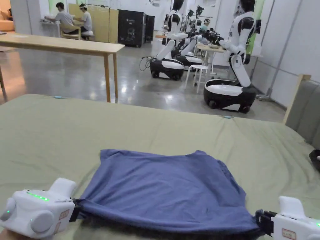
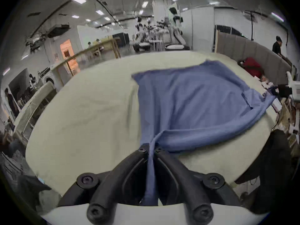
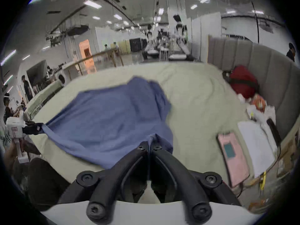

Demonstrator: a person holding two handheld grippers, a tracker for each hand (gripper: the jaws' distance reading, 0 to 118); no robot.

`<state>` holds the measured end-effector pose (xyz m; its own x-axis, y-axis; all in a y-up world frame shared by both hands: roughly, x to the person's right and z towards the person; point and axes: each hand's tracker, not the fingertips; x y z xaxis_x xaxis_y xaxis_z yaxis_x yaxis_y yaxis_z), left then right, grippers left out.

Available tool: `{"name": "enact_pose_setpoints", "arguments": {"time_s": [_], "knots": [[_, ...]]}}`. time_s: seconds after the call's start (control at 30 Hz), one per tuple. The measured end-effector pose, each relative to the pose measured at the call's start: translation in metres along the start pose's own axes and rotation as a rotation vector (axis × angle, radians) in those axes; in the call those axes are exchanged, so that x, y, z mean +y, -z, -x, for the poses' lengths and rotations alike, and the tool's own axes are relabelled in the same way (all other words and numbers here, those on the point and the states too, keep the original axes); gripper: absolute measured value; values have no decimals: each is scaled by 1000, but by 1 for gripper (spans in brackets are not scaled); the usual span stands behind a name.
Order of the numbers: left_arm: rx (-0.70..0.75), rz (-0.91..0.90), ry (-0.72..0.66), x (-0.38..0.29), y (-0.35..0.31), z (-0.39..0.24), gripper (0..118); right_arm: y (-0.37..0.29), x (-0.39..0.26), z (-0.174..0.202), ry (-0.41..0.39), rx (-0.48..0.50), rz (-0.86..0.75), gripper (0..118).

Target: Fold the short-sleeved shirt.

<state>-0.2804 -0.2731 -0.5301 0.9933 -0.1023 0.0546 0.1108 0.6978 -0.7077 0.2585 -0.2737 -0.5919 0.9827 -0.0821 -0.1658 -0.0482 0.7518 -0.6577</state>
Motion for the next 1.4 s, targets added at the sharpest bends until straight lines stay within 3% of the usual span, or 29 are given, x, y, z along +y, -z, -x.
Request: {"name": "enact_pose_setpoints", "arguments": {"time_s": [0.03,0.07,0.1,0.13,0.17,0.2,0.27,0.3,0.37,0.47,0.57,0.6,0.63,0.67,0.7,0.77,0.83,0.97,1.0,1.03,1.07,1.1,1.23,1.4], "knots": [[-2,-1,-17,-7,0,0,15,2,-8,-1,12,2,22,3],[-15,-9,-59,-12,-1,2,38,3,-17,-1,22,2,20,6],[-16,-24,-98,-14,-4,3,92,4,-22,-2,27,-1,25,23],[-18,-28,-116,-16,-7,5,118,3,-24,-2,32,-12,22,47],[-19,-33,-119,-16,-11,6,116,1,-25,-4,48,-13,8,70],[-10,-37,-105,-14,-17,4,115,-7,-25,-5,66,-16,-18,80],[19,-148,-60,-9,-43,-3,115,-25,-18,0,124,-28,-87,84],[19,-197,-33,-4,-58,-8,116,-38,-13,4,137,25,-136,92],[7,-310,-15,-3,-67,-13,116,-64,-7,19,126,105,-259,98],[25,-482,12,-6,-87,-27,116,-85,-3,45,61,55,-399,105],[78,-495,27,-12,-93,-43,116,-90,-4,62,10,-19,-448,101],[85,-482,21,-14,-88,-43,109,-87,-6,67,11,-5,-438,79],[94,-486,11,-12,-95,-43,89,-85,-7,68,6,15,-436,42],[80,-448,-13,-14,-91,-38,40,-81,-8,71,-3,44,-432,3],[44,-402,-21,-17,-85,-33,0,-74,-7,76,-18,-1,-403,1],[97,-242,-24,-34,-63,-24,0,-67,-8,81,-66,-88,-391,1],[33,-204,-48,-40,-52,-9,0,-64,-5,78,-27,8,-361,1],[56,-83,-59,-58,-30,-4,0,-55,-5,76,-69,-30,-324,1],[27,-63,-78,-62,-23,-1,17,-51,-7,73,-66,-24,-308,1],[3,-65,-104,-65,-20,0,48,-48,-9,72,-67,-27,-297,1],[-3,-57,-123,-67,-16,0,91,-46,-10,72,-69,-31,-286,1],[6,-64,-119,-68,-12,-1,118,-44,-12,71,-71,-33,-270,1],[16,-103,-112,-63,-1,-3,117,-42,-19,63,-60,-42,-235,1],[25,-9,-74,-66,37,-4,115,-40,-29,43,-36,-86,-186,1]]}}
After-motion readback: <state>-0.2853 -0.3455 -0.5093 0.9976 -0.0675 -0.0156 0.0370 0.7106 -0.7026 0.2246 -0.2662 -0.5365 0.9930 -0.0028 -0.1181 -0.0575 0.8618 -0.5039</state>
